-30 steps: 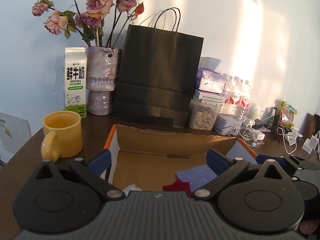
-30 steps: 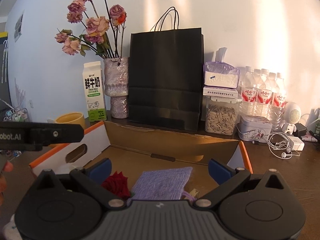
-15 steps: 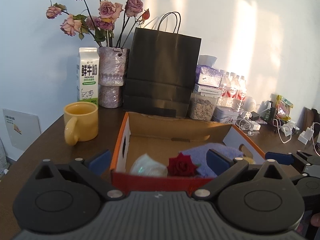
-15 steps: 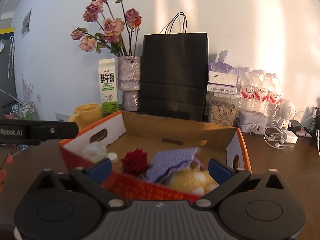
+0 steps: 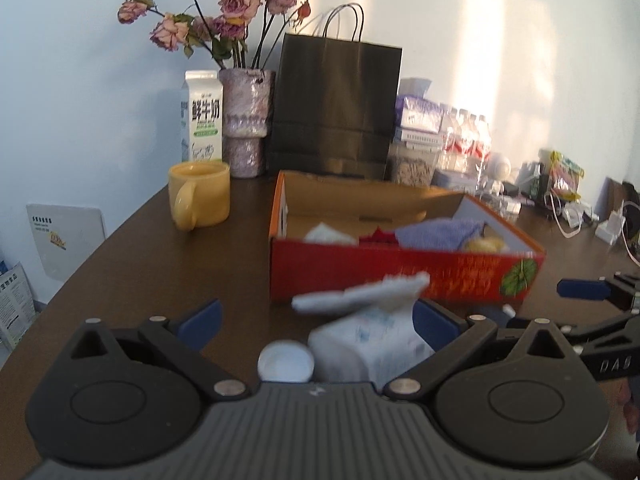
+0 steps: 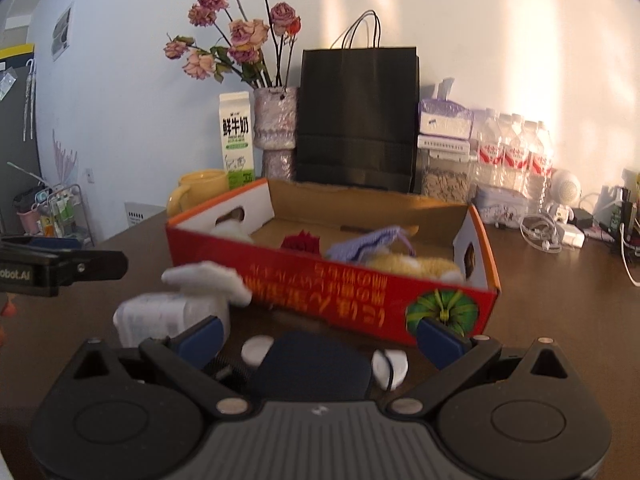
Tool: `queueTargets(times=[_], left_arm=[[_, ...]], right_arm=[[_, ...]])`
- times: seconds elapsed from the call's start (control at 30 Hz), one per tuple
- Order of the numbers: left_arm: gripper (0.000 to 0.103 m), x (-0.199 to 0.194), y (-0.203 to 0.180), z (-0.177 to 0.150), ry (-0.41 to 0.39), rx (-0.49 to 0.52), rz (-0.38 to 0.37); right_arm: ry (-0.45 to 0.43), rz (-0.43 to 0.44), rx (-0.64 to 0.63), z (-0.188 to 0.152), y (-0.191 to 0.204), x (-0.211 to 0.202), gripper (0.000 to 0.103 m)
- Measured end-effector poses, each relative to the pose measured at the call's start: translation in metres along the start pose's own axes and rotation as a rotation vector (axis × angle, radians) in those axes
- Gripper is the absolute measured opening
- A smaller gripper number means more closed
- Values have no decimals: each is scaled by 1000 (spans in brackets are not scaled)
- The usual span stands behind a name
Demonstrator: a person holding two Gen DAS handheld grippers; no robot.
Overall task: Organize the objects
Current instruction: 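Grasp the dark blue pouch with the right tool while the left tool grasps a white bottle cap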
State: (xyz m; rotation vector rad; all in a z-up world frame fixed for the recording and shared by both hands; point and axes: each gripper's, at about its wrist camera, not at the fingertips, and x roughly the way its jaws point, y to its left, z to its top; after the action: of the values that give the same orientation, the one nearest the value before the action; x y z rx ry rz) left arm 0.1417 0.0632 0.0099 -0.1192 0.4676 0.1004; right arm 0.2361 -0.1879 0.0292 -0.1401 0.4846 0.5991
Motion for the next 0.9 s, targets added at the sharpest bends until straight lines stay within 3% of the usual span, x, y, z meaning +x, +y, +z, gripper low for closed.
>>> queueTargets(times=[0.4,0.67,0.73,0.8,0.9], left_arm=[[103,-19,1,-55,98,48,3],[90,-15,-10,-66,129,86,-31],[75,-14,-11,-68,136,98,-33],[69,-12,-12,-68,146,103,-39],[42,-11,-14,-70,144,118,-44]], right_arm=[[39,-17,27,-30,3,-27,103],[67,-11,41,-38,9,-28,103],[71,-12,41,-38,9,-27,103],[75,-13,40,-38,10,-27,103],[80,-11,38,-38,11,-25,103]])
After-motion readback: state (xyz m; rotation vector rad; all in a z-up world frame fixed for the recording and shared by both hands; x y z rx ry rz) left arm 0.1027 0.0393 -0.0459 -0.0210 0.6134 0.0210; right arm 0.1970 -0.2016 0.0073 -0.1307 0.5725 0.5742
